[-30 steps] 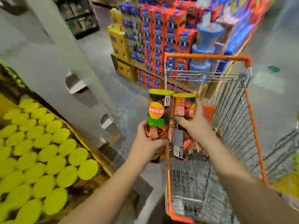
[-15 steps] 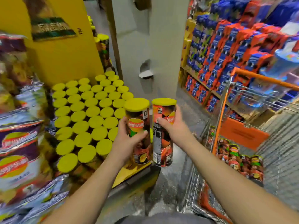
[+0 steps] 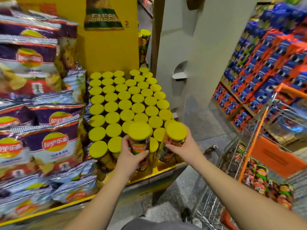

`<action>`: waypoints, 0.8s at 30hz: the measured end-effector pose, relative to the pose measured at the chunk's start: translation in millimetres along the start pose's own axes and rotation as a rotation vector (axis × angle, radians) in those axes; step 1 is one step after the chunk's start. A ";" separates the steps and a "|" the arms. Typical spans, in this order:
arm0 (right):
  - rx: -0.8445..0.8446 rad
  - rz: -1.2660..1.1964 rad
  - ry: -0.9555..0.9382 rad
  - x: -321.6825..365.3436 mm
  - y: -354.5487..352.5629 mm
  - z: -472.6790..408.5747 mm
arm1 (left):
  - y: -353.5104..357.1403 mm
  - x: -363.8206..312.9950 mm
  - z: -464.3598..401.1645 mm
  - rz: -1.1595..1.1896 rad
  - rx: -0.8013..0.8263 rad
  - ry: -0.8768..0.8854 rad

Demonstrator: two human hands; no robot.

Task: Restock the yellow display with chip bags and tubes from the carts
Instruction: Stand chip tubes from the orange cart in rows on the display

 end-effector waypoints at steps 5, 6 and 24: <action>0.046 0.076 0.090 -26.0 26.6 13.4 | -13.7 29.0 -1.0 -0.069 -0.015 -0.066; 0.042 0.092 0.107 -31.6 32.2 14.6 | -16.1 35.9 -1.7 -0.087 -0.017 -0.076; 0.017 0.335 0.163 -57.0 70.6 11.3 | -39.3 101.7 -23.5 -0.316 -0.041 -0.166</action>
Point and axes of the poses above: each hand's wrist, its own z-axis away from the middle knuckle, its own y-axis out of the palm, x = y × z, the point moved 1 cm from there along -z, towards the middle knuckle, and after that the axes turned 14 degrees about z, right-handed, at the moved point
